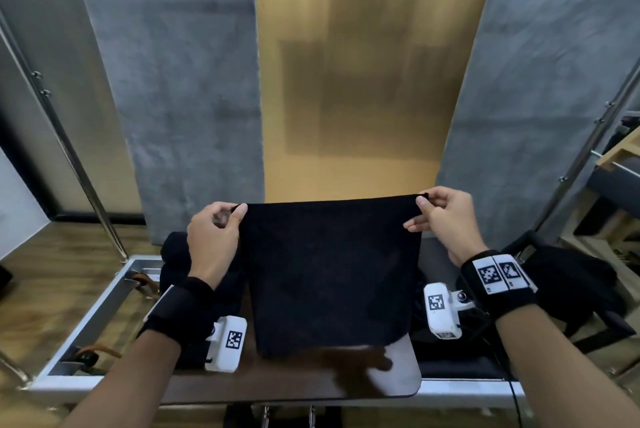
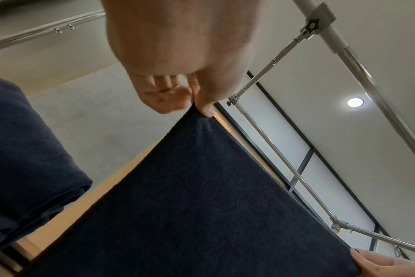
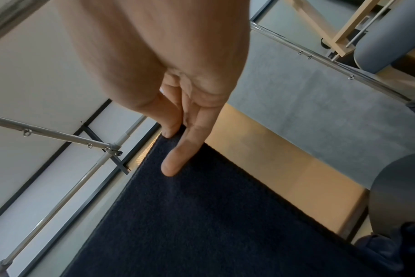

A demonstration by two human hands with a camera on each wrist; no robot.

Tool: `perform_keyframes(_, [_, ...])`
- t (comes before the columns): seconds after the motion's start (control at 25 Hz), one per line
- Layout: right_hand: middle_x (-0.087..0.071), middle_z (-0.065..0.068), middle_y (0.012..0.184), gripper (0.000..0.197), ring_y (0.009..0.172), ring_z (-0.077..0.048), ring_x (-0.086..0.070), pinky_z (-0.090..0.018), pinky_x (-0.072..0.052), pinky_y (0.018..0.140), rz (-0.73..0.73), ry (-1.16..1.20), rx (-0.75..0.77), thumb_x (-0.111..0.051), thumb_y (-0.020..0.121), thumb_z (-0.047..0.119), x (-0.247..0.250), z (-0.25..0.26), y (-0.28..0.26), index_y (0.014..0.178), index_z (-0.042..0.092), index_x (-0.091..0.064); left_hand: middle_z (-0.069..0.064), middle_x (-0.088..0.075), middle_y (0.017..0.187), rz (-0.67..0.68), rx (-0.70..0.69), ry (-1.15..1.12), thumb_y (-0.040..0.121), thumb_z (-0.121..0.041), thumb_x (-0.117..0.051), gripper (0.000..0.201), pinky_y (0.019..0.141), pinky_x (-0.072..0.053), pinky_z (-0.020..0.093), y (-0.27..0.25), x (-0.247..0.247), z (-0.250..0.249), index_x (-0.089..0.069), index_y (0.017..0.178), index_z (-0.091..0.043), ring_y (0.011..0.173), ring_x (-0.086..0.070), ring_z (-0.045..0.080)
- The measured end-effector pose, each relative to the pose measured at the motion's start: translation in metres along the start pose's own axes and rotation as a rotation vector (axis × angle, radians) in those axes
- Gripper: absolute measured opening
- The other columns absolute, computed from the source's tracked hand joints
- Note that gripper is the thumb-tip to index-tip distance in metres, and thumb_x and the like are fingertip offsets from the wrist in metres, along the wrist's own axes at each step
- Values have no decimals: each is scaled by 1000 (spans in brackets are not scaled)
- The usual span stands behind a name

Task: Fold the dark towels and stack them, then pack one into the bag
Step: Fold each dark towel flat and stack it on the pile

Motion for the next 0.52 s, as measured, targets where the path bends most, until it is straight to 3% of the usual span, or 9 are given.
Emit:
perform_keyframes(0.08, [-66, -18, 90, 10, 70, -35, -78, -29, -63, 59, 25, 19, -39, -58, 103, 0, -10, -4, 9, 94, -1, -63, 2, -71, 65, 85, 74, -44, 99, -38, -71, 18, 59, -50, 32, 5, -6, 3, -70, 88, -24, 53, -62, 15])
perform_keyframes(0.16, [-64, -18, 94, 12, 75, -33, -78, -31, -65, 68, 36, 35, -49, -56, 103, -2, -20, -6, 19, 93, -1, -63, 8, -78, 75, 181, 188, -145, 104, -37, -65, 17, 50, -52, 31, 10, -12, 2, -64, 99, -20, 55, -71, 24])
perform_keyframes(0.24, [-64, -18, 95, 13, 79, -32, -78, -33, -65, 75, 28, 57, -33, -56, 103, -3, -25, -5, 29, 92, -1, -63, 11, -80, 86, 199, 222, -208, 106, -33, -63, 18, 52, -60, 38, 16, -16, -4, -62, 106, -15, 73, -79, 28])
perform_keyframes(0.32, [-66, -19, 94, 13, 83, -32, -78, -29, -64, 75, 11, 90, 5, -56, 102, -3, -24, -2, 34, 92, -1, -64, 12, -80, 89, 173, 201, -264, 106, -28, -64, 17, 59, -65, 46, 21, -19, -13, -63, 107, -11, 85, -80, 27])
perform_keyframes(0.52, [-70, -28, 93, 8, 84, -36, -78, -37, -64, 80, -11, 205, 26, -61, 98, -5, -11, -22, 10, 95, -7, -67, 15, -79, 89, 146, 161, -352, 103, -21, -69, 13, 61, -66, 39, 0, -11, -6, -69, 103, -8, 89, -80, 27])
Point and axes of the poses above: each hand's wrist, its own y-axis towards the middle knuckle, its own x-axis out of the back of the hand, z = x × y, the point moved 1 cm from there along y, towards the middle knuckle
